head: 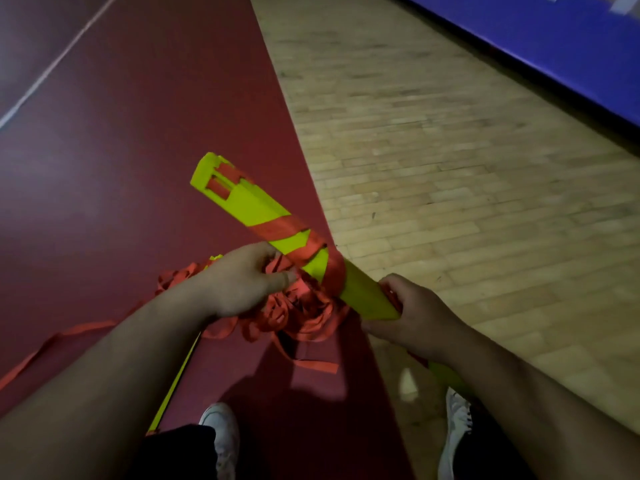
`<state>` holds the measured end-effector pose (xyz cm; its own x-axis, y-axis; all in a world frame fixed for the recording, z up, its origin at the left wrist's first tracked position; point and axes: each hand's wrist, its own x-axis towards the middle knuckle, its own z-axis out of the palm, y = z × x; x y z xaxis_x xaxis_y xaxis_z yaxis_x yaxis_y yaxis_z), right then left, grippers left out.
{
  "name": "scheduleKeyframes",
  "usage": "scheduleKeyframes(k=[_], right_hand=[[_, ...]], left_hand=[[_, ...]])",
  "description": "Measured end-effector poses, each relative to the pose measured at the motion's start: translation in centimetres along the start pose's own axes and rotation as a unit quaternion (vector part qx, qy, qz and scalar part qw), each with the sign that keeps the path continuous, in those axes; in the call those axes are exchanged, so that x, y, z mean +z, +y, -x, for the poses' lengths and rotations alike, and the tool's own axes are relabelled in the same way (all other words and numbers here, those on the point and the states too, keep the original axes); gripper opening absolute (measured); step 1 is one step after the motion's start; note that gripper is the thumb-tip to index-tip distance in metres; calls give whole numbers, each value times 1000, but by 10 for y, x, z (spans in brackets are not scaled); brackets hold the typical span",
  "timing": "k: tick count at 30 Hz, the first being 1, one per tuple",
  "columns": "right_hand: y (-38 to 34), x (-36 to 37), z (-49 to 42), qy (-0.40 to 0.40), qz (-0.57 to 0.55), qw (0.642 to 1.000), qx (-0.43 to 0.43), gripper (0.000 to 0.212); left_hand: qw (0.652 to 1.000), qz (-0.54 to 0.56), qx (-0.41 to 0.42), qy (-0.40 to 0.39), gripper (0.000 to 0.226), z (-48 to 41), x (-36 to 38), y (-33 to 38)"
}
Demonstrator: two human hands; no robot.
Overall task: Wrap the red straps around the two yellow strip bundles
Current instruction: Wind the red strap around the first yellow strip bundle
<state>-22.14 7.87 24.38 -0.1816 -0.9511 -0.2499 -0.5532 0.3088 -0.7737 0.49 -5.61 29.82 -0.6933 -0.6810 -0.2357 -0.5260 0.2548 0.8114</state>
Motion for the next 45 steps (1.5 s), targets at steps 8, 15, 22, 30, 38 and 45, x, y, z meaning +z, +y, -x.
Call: scheduleKeyframes(k=[8,15,22,30,38,45], right_hand=[[-4,-15,0,-11,-77,997,15,18],[-9,-19,2,27,-61,998,6,18],[-9,-22,2,41,-34,998,15,21],[-12,-27,2,38,-30,999,4,20],[-6,-36,2,84,28,996,-1,19],[2,-25,-4,86,91,992,11,22]], left_hand=[[983,-125,101,88,30,-4,-2,-20],[952,288,-45,93,27,-6,17,1],[990,-3,21,141,24,-11,9,-10],[987,-103,10,119,29,-16,4,-19],[993,68,-25,93,29,-18,-2,-21],[982,185,7,46,15,-11,4,-3]])
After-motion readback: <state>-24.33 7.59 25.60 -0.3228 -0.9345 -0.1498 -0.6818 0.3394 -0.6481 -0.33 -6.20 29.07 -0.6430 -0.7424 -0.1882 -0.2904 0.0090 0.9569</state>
